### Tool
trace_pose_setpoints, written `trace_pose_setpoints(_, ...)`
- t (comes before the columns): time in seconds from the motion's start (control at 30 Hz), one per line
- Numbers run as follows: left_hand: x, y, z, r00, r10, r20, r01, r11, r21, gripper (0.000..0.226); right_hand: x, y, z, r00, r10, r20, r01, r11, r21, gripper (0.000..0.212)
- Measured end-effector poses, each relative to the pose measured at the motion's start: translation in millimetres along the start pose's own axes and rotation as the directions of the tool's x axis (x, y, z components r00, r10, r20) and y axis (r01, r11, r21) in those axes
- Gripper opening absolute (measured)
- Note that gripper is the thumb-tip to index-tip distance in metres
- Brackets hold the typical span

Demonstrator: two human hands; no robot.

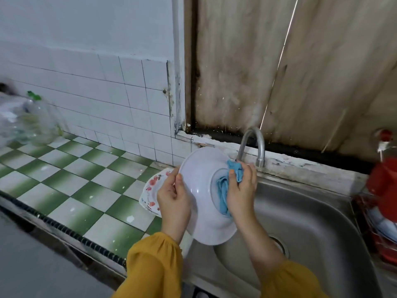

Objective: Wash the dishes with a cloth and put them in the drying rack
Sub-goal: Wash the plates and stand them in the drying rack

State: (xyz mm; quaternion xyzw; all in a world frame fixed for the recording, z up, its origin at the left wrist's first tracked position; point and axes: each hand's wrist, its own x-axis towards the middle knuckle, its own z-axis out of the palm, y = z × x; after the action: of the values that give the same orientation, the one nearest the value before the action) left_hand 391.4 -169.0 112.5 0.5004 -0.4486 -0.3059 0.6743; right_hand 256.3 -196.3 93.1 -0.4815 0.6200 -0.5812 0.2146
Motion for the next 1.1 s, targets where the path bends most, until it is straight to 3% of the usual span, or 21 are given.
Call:
trace_pose_setpoints(0.07,-16.0,10.7,10.8,1.0,-0.001,0.005,0.001,1.0,-0.014,0.026,-4.5,-5.4,-17.1,0.996,-0.068,0.053,0.068,0.998,0.001,0.041)
trace_pose_setpoints(0.1,-22.5,16.7,16.4,1.0,-0.001,-0.003,0.001,1.0,-0.027,0.026,-11.3,-8.4,-26.3,0.974,-0.201,0.105,0.203,0.979,-0.01,0.045)
trace_pose_setpoints(0.2,-37.3,30.0,25.9,1.0,0.001,-0.026,-0.003,0.996,-0.092,0.026,-27.5,-1.1,-55.0,0.76,-0.57,0.313,0.598,0.802,0.01,0.047)
trace_pose_setpoints(0.23,-44.9,34.2,27.8,1.0,0.004,-0.022,-0.007,0.994,-0.109,0.027,-26.4,6.7,-68.2,0.702,-0.614,0.362,0.653,0.757,0.018,0.045)
trace_pose_setpoints(0.27,-51.8,37.0,28.9,1.0,0.011,-0.011,-0.012,0.993,-0.12,0.029,-22.6,17.1,-79.9,0.695,-0.616,0.371,0.659,0.752,0.015,0.043)
trace_pose_setpoints(0.33,-67.6,43.5,32.2,0.999,0.03,0.023,-0.027,0.992,-0.121,0.031,-16.5,30.2,-102.0,0.838,-0.494,0.231,0.503,0.864,0.023,0.035)
trace_pose_setpoints(0.4,-81.8,47.6,38.4,0.997,0.048,0.059,-0.042,0.993,-0.114,0.032,-11.7,22.5,-118.9,0.989,-0.13,0.065,0.118,0.979,0.168,0.019)
trace_pose_setpoints(0.43,-90.5,49.0,42.7,0.995,0.054,0.078,-0.045,0.993,-0.113,0.032,-7.6,19.4,-124.8,0.998,0.031,0.047,-0.041,0.974,0.223,0.012)
trace_pose_setpoints(0.5,-107.7,50.9,50.6,0.991,0.065,0.121,-0.053,0.994,-0.096,0.032,-1.3,8.6,-131.9,0.995,0.081,0.058,-0.09,0.981,0.175,0.009)
trace_pose_setpoints(0.57,-124.0,52.4,57.6,0.986,0.083,0.142,-0.073,0.995,-0.074,0.033,-9.8,-6.1,-140.7,0.983,-0.159,0.094,0.15,0.984,0.09,0.022)
trace_pose_setpoints(0.6,-131.6,52.3,60.6,0.986,0.09,0.138,-0.081,0.994,-0.071,0.034,-18.5,-10.4,-143.7,0.934,-0.33,0.141,0.331,0.944,0.017,0.031)
trace_pose_setpoints(0.67,-139.9,52.2,63.5,0.99,0.093,0.105,-0.086,0.994,-0.072,0.034,-36.9,-10.5,-142.7,0.739,-0.598,0.309,0.65,0.754,-0.095,0.039)
trace_pose_setpoints(0.7,-143.5,52.5,64.1,0.992,0.092,0.08,-0.086,0.993,-0.083,0.034,-42.1,-7.0,-144.5,0.654,-0.656,0.376,0.733,0.672,-0.105,0.04)
trace_pose_setpoints(0.73,-145.4,52.8,64.0,0.993,0.095,0.065,-0.089,0.991,-0.099,0.033,-42.1,-6.4,-147.3,0.625,-0.672,0.398,0.757,0.645,-0.1,0.039)
trace_pose_setpoints(0.77,-148.8,53.3,65.0,0.994,0.098,0.055,-0.091,0.99,-0.109,0.033,-38.4,-5.2,-152.4,0.659,-0.652,0.376,0.722,0.688,-0.073,0.038)
trace_pose_setpoints(0.8,-152.0,54.2,65.7,0.994,0.099,0.054,-0.092,0.989,-0.112,0.033,-33.2,-8.3,-157.6,0.763,-0.57,0.304,0.607,0.794,-0.033,0.034)
trace_pose_setpoints(0.87,-159.0,56.2,70.3,0.992,0.11,0.061,-0.104,0.989,-0.101,0.034,-9.6,-9.5,-166.7,0.968,-0.196,0.157,0.192,0.98,0.044,0.023)
trace_pose_setpoints(0.9,-161.5,57.5,73.8,0.991,0.119,0.068,-0.113,0.99,-0.09,0.034,-0.4,-10.4,-168.3,0.993,-0.043,0.111,0.042,0.999,0.011,0.02)
trace_pose_setpoints(0.93,-163.3,58.8,77.8,0.989,0.129,0.077,-0.123,0.989,-0.078,0.034,0.7,-13.0,-168.6,0.997,-0.039,0.065,0.045,0.995,-0.088,0.023)
trace_pose_setpoints(1.0,-162.9,61.1,84.8,0.987,0.131,0.094,-0.124,0.989,-0.074,0.033,-16.0,-15.9,-168.5,0.95,-0.309,0.052,0.312,0.919,-0.24,0.039)
trace_pose_setpoints(1.1,-155.6,64.0,89.2,0.991,0.107,0.082,-0.098,0.989,-0.107,0.032,-50.3,-1.3,-166.7,0.68,-0.687,0.257,0.732,0.614,-0.295,0.04)
